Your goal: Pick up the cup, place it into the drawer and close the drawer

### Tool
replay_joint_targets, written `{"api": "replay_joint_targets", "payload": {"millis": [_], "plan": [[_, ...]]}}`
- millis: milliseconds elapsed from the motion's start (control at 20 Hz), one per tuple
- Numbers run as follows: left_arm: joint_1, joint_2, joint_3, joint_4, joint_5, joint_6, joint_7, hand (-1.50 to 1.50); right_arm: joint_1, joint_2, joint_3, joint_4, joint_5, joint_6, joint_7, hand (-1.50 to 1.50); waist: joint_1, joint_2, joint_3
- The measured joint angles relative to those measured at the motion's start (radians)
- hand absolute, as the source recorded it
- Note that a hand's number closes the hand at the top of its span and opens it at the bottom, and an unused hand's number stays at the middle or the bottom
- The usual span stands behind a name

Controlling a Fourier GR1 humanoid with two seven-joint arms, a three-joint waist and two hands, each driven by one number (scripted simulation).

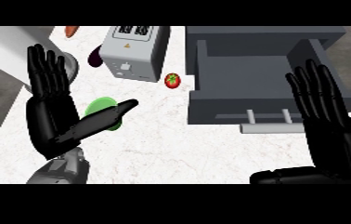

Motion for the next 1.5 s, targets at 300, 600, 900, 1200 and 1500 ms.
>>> {"api": "replay_joint_targets", "payload": {"millis": [300,600,900,1200,1500], "plan": [[-0.080,-0.003,-0.027,0.086,0.008,0.094,-0.008,-1.50,-0.052,0.001,-0.019,0.030,-0.011,0.000,0.023,-1.50,0.005,-0.001,0.000],[-0.091,-0.003,-0.036,0.142,0.034,0.132,-0.040,-1.50,-0.086,0.011,-0.023,0.075,-0.003,-0.002,0.011,-1.50,0.007,-0.001,0.000],[-0.079,0.002,-0.007,0.159,0.050,0.121,-0.046,-1.50,-0.090,-0.006,-0.057,0.065,-0.038,0.017,0.027,-1.50,0.008,-0.002,0.000],[-0.011,-0.002,-0.025,0.178,0.091,0.151,-0.099,-1.50,-0.051,0.005,-0.044,0.041,-0.021,0.019,0.007,-1.50,0.007,-0.002,0.000],[0.035,-0.003,-0.037,0.243,0.155,0.181,-0.169,-1.50,-0.077,-0.011,-0.073,0.051,-0.039,0.029,0.016,-1.50,0.007,-0.001,0.000]]}}
